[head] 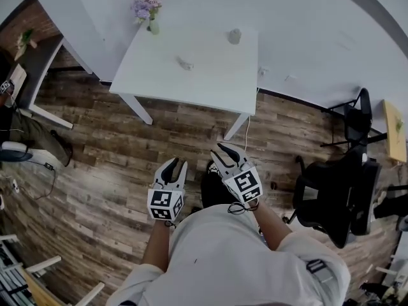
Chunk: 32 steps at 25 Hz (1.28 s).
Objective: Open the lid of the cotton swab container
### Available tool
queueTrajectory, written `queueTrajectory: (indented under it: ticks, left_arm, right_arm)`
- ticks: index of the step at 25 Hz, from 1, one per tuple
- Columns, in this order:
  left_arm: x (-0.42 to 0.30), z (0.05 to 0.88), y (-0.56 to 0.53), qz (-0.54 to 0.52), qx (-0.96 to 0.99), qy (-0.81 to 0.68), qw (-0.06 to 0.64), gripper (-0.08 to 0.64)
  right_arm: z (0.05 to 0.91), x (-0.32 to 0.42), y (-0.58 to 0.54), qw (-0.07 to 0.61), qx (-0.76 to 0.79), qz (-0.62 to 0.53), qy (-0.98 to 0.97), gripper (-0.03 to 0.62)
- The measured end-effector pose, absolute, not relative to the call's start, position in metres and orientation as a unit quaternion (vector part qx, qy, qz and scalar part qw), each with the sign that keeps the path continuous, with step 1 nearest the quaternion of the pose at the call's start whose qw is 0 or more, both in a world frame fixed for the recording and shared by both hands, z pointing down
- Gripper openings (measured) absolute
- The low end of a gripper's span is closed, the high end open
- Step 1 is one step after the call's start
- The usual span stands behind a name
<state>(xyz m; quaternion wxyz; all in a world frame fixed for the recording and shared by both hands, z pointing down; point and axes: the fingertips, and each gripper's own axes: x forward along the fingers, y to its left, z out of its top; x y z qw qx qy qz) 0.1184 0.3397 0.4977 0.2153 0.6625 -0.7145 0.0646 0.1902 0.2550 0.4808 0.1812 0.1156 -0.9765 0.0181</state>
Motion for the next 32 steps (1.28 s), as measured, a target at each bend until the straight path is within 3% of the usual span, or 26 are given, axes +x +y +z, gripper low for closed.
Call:
queueTrajectory:
  ticks: [13, 32]
  left_arm:
    - [0.049, 0.484, 0.153, 0.074, 0.648, -0.726, 0.220, 0.114]
    - [-0.093, 0.551, 0.031, 0.102, 0.652, -0.698, 0.280, 0.114]
  right_arm:
    - [0.484, 0.123, 0.070, 0.199, 0.092, 0.027, -0.975, 0.099]
    - [0.571, -0.003, -0.032, 0.292, 0.074, 0.048, -0.952, 0.166]
